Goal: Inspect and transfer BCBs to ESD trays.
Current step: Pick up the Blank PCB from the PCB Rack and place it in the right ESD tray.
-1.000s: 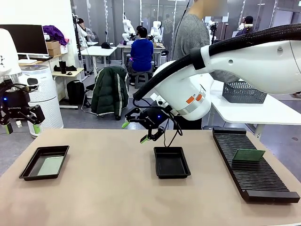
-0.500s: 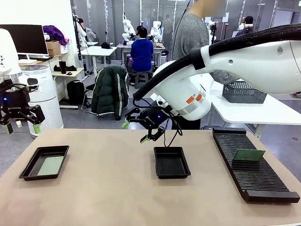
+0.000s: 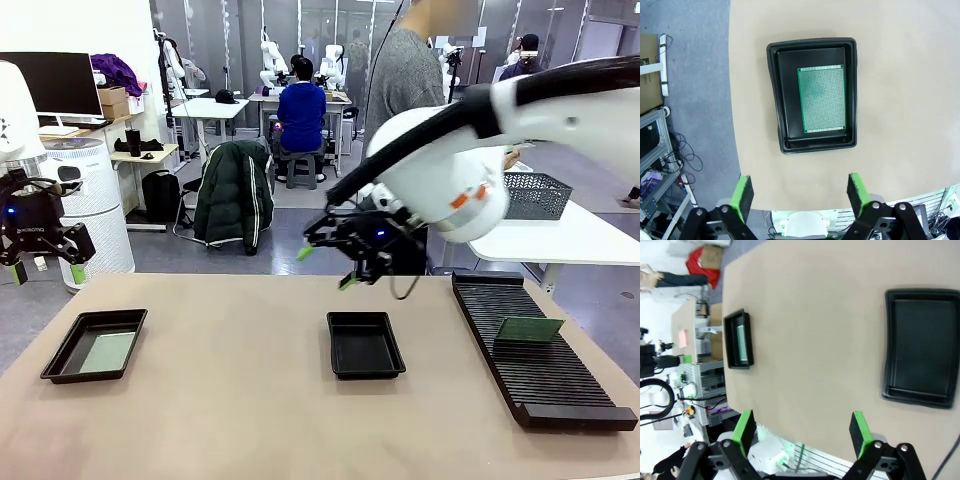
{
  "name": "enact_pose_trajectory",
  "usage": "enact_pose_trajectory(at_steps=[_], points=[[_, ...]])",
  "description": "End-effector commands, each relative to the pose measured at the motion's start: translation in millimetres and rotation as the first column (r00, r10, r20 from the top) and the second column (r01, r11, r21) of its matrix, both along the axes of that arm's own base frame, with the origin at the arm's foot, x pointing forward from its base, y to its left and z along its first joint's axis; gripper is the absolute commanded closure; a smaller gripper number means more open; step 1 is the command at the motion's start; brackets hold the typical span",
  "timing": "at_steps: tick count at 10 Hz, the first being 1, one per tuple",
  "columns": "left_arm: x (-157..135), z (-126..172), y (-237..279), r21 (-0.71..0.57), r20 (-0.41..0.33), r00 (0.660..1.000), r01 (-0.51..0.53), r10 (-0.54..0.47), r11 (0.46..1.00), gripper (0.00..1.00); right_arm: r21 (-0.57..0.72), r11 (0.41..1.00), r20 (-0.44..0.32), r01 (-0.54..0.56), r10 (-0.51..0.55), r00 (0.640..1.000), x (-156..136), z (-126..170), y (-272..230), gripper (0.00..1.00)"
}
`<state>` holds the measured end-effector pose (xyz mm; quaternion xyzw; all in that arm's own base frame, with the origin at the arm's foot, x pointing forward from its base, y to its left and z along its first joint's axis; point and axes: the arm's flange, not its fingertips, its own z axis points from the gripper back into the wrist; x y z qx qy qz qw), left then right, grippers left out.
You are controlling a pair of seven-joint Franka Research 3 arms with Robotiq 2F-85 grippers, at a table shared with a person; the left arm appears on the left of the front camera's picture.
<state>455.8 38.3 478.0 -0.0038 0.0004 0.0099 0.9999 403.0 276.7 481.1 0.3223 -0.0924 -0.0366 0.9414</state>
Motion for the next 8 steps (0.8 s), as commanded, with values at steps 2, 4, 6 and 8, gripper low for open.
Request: enact_pose_trajectory(at_steps=[2, 4, 6, 8], points=[[-0.7, -1.9, 0.2, 0.0, 0.009, 1.0, 0.004, -0.004, 1.0, 0.0, -0.127, 0.99, 0.062, -0.06, 0.069, 0.996, -25.7, 46.7, -70.7, 0.0], [-0.7, -1.9, 0.2, 0.0, 0.009, 1.0, 0.004, -0.004, 1.0, 0.0, -0.223, 0.969, 0.073, -0.11, 0.129, 0.989, -32.6, 77.0, -116.1, 0.0], [-0.7, -1.9, 0.2, 0.0, 0.009, 1.0, 0.004, -0.004, 1.0, 0.0, -0.317, 0.927, 0.06, -0.202, 0.232, 0.971, -38.7, 106.5, -159.4, 0.0], [-0.7, -1.9, 0.2, 0.0, 0.009, 1.0, 0.004, -0.004, 1.0, 0.0, -0.411, 0.869, 0.055, -0.276, 0.326, 0.944, -41.8, 133.4, -192.9, 0.0]])
